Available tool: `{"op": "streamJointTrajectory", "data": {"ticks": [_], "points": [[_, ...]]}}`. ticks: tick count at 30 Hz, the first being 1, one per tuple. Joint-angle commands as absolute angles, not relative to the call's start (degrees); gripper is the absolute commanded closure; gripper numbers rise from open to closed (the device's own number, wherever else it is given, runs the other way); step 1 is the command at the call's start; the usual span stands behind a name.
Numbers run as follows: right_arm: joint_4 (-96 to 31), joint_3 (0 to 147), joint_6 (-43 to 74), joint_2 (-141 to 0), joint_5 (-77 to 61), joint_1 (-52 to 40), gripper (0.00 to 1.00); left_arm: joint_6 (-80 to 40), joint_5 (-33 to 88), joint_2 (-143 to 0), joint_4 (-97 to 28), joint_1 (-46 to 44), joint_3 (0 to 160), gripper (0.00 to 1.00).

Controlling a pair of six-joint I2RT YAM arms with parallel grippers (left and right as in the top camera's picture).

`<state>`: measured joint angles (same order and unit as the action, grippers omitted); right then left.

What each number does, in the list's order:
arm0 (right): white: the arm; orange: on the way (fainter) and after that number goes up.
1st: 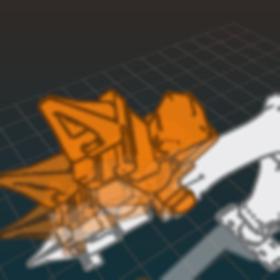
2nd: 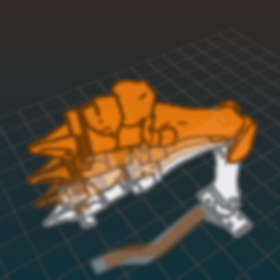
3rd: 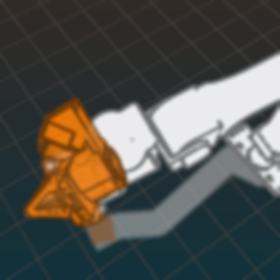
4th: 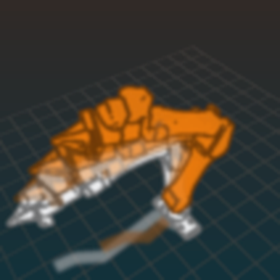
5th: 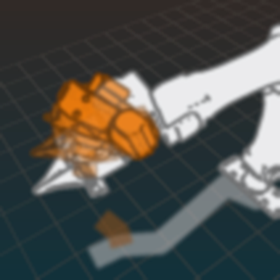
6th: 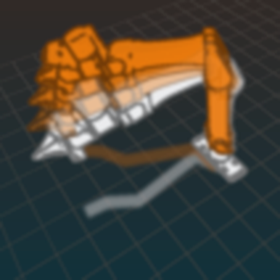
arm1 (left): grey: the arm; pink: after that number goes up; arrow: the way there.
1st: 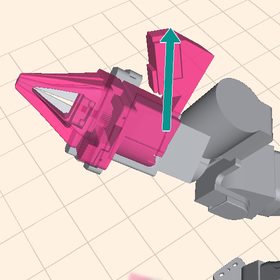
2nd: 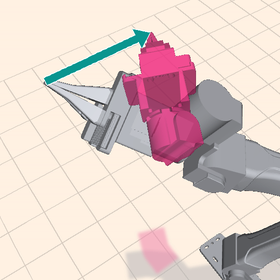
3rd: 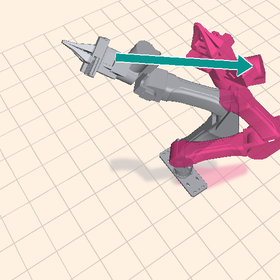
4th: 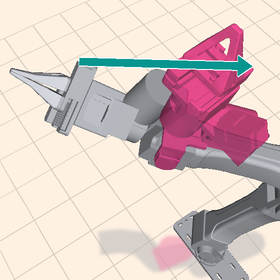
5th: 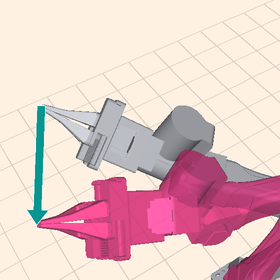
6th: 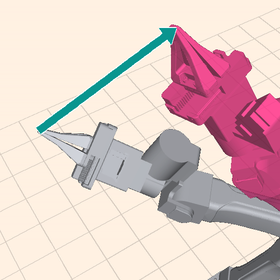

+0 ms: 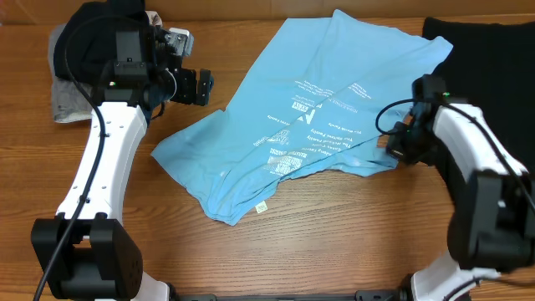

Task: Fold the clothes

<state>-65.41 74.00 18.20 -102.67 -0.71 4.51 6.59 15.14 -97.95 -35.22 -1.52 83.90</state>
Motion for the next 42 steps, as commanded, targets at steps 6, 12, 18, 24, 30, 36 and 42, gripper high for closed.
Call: {"op": "streamJointTrajectory", "data": {"ticks": [6, 12, 18, 24, 30, 36, 42], "points": [[-82.7, 76.2, 20.1, -92.5, -3.3, 4.7, 0.96, 7.3, 15.0, -98.1, -35.9, -1.9, 85.2, 0.01], [-84.9, 76.2, 23.0, -84.1, -4.7, 4.6, 0.96, 7.3, 15.0, -98.1, -36.2, -1.9, 85.2, 0.00], [-90.1, 75.5, 25.9, -74.2, -5.5, 4.6, 0.96, 7.3, 15.0, -98.1, -36.2, -1.9, 85.2, 0.01], [-94.5, 69.1, 28.9, -68.9, -5.5, 4.6, 0.94, 7.4, 14.8, -98.1, -36.9, -1.9, 85.2, 0.01], [-94.8, 63.6, 30.5, -65.6, -5.3, 4.6, 0.90, 8.7, 14.4, -98.1, -38.6, -1.9, 85.2, 0.00], [-81.6, 64.4, 30.4, -65.7, -4.0, 4.6, 0.26, 8.8, 14.8, -99.2, -39.6, -1.9, 85.2, 0.00], [-71.8, 67.5, 23.5, -68.8, -6.3, 4.6, 0.00, 8.8, 16.8, -103.7, -44.5, -3.0, 85.2, 0.03]]}}
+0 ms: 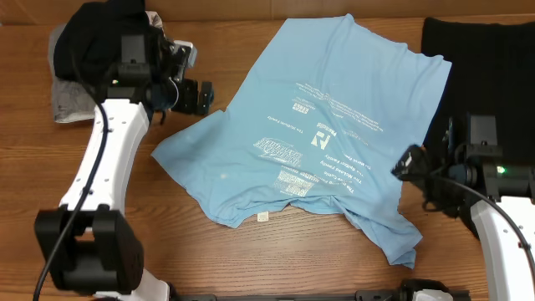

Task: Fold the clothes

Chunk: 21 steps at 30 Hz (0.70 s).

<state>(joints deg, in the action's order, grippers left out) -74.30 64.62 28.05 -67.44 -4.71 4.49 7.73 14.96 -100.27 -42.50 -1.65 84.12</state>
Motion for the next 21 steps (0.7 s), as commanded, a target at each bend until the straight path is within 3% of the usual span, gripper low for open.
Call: {"op": "streamJointTrajectory", "data": {"ticks": [1, 3, 12, 13, 21], "points": [[-70.6, 67.7, 21.8, -69.1, -7.0, 4.6, 0.00, 8.8, 17.3, -104.4, -45.7, -3.4, 85.2, 0.05], [-68.9, 67.8, 19.4, -69.6, -8.2, 4.6, 0.00, 8.8, 17.9, -105.8, -48.5, -4.3, 85.2, 0.14], [-65.0, 67.8, 16.0, -71.7, -9.0, 4.6, 0.00, 7.1, 19.4, -110.7, -63.6, -10.8, 85.1, 0.91], [-64.7, 67.8, 16.0, -72.0, -9.1, 4.6, 0.00, 6.6, 18.9, -111.5, -64.4, -11.5, 84.9, 0.96], [-64.3, 67.8, 16.0, -72.9, -9.1, 4.6, 0.00, 0.5, 17.4, -121.4, -63.0, -13.0, 84.3, 0.96]]}}
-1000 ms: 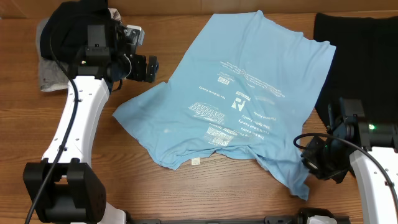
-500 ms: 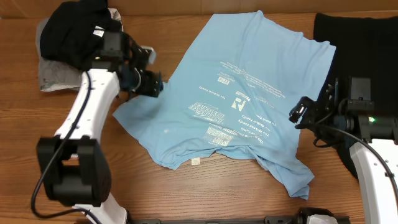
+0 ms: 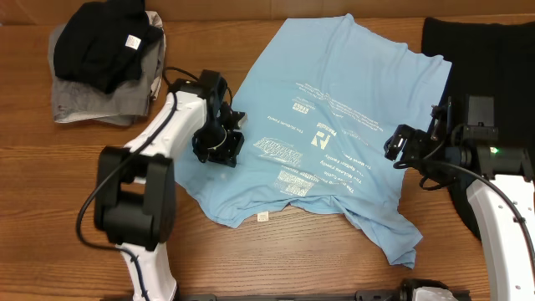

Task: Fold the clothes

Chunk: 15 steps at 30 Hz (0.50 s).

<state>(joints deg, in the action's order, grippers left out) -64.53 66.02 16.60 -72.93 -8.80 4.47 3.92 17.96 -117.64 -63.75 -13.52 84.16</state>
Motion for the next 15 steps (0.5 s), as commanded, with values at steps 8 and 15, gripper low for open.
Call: {"op": "streamJointTrajectory", "data": {"ticks": [8, 15], "points": [[-64.3, 67.8, 16.0, -72.9, -9.1, 4.6, 0.00, -0.5, 14.3, -129.0, -56.2, -10.9, 84.4, 0.96], [-63.2, 67.8, 16.0, -72.9, -8.2, 4.6, 0.00, -0.4, 12.6, -133.8, -47.1, -3.4, 84.7, 0.96]]}}
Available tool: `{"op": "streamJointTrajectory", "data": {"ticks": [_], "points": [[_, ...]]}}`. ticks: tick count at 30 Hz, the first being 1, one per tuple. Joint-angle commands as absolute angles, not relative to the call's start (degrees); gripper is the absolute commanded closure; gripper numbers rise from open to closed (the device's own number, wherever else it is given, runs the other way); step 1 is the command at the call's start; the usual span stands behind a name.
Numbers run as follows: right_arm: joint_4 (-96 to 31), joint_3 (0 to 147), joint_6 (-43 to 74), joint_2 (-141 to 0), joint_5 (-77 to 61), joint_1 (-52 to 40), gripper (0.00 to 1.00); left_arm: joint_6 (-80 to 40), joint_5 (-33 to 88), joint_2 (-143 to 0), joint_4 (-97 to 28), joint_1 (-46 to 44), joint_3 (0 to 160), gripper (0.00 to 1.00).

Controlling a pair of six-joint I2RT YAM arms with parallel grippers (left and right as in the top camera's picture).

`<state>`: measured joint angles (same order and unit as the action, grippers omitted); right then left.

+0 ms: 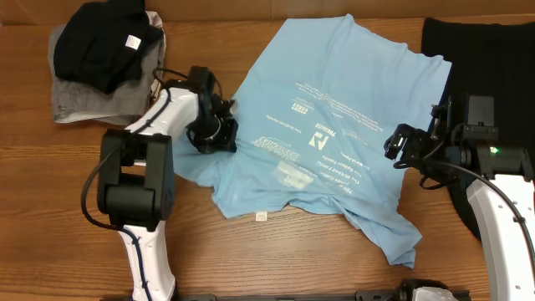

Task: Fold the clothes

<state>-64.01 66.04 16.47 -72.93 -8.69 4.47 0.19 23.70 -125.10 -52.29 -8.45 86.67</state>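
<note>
A light blue T-shirt (334, 125) with white print lies spread over the middle of the wooden table (67, 209), its lower right corner rumpled. My left gripper (216, 135) is down on the shirt's left sleeve area and seems shut on a pinch of the cloth, which is bunched around it. At the shirt's right edge my right gripper (399, 149) sits just off the fabric, fingers apart, holding nothing.
A pile of black and grey clothes (100, 50) sits at the back left. A black garment (493, 67) lies at the back right, partly under the right arm.
My left gripper has shifted slightly up and to the left on the shirt's left side. The shirt's lower left edge has drawn inward and bunched. The right arm has not moved.
At first the shirt lay folded over, my right gripper at its right edge and my left gripper up near the clothes pile. Then the shirt lay spread open, my right gripper nearer the front. Later my left gripper was down on the left sleeve, which now looks gathered.
</note>
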Motion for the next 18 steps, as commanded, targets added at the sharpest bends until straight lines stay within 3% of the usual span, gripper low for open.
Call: {"op": "streamJointTrajectory", "data": {"ticks": [1, 9, 14, 18], "points": [[-63.0, 67.8, 16.0, -72.9, -8.2, 4.6, 0.00, -0.5, 12.0, -133.9, -45.4, -2.0, 84.7, 0.96], [-61.1, 67.8, 16.1, -72.9, -8.2, 4.6, 0.00, 0.5, 6.6, -133.9, -38.5, 5.1, 91.6, 0.96], [-59.6, 67.8, 16.1, -72.9, -8.2, 4.6, 0.00, 1.7, 6.7, -133.9, -43.5, 5.3, 104.7, 0.93], [-58.2, 67.8, 16.0, -72.9, -8.2, 4.6, 0.00, 1.7, 7.1, -133.9, -54.0, 3.4, 118.0, 0.69]]}}
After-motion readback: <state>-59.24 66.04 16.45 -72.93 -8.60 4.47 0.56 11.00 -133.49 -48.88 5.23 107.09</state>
